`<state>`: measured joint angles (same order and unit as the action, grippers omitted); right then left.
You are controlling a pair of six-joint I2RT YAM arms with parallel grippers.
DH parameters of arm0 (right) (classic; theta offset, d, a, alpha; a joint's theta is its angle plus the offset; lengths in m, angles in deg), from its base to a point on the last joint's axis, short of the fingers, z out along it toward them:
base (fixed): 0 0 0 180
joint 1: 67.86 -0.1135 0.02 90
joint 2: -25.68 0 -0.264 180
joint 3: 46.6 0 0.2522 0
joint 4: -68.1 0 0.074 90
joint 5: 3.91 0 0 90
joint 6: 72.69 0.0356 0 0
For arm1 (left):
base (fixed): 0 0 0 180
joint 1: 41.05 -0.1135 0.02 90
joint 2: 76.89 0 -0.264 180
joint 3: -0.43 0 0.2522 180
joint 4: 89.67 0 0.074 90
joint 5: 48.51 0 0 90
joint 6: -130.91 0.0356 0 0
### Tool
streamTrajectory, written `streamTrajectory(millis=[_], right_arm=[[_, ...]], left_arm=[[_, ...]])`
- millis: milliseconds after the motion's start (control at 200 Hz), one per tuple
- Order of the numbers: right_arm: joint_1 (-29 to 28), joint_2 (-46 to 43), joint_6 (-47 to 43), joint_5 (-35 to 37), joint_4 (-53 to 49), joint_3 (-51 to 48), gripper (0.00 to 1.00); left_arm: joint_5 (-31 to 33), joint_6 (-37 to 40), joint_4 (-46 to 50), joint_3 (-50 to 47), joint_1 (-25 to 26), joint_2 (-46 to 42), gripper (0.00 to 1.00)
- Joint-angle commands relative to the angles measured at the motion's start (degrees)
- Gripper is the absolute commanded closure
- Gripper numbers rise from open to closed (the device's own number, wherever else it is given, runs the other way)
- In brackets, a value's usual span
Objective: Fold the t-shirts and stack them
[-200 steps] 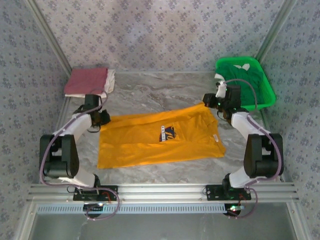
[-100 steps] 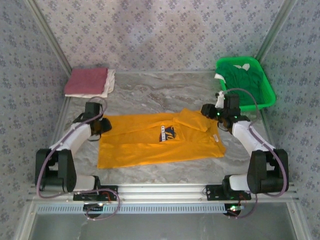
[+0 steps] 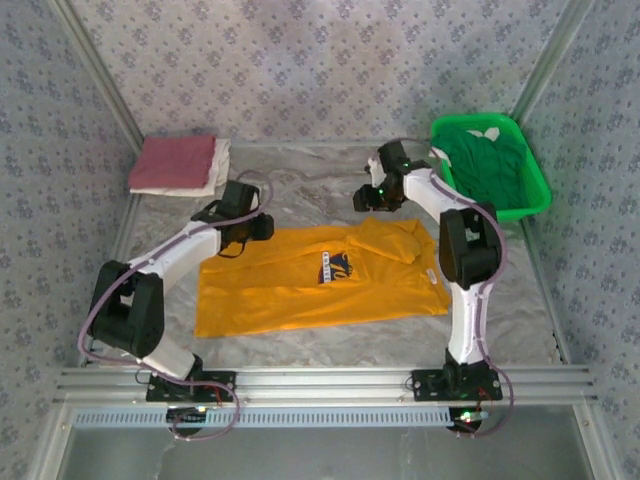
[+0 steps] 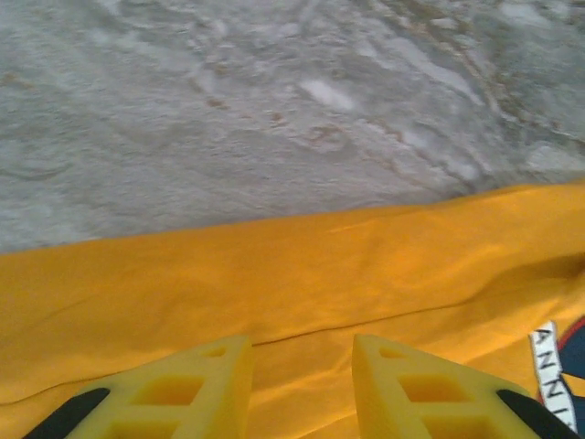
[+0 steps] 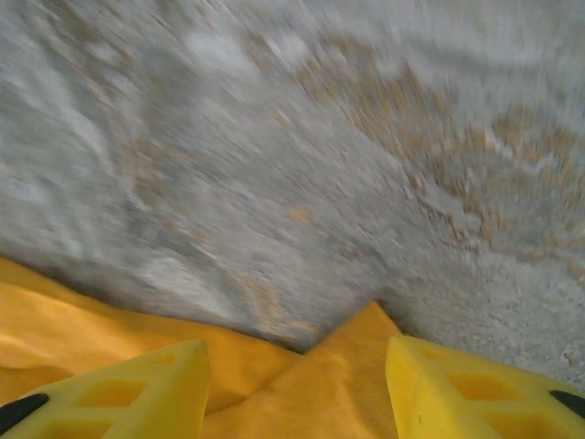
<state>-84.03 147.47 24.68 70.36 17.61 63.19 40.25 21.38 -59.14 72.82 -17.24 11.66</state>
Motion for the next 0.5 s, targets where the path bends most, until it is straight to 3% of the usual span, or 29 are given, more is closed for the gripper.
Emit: streamTrajectory(millis=[0, 150, 315, 495], right_arm=[[0.2, 3.1, -2.9, 1.6, -8.8, 4.0, 0.44], [0.1, 5.4, -3.5, 1.5, -8.8, 4.5, 0.51], [-0.1, 4.8, -3.1, 0.8, -7.4, 3.2, 0.71], [-0.5, 2.1, -3.1, 2.2, -7.0, 2.9, 0.84]], left_arm=[[-2.1, -0.3, -4.0, -3.2, 1.0, 0.6, 0.66], [-2.6, -1.6, -4.8, -4.7, 1.3, 2.4, 0.66], [-1.0, -1.7, -5.0, -4.8, 1.3, 3.2, 0.66], [-0.6, -2.0, -5.8, -4.7, 1.3, 3.7, 0.66]])
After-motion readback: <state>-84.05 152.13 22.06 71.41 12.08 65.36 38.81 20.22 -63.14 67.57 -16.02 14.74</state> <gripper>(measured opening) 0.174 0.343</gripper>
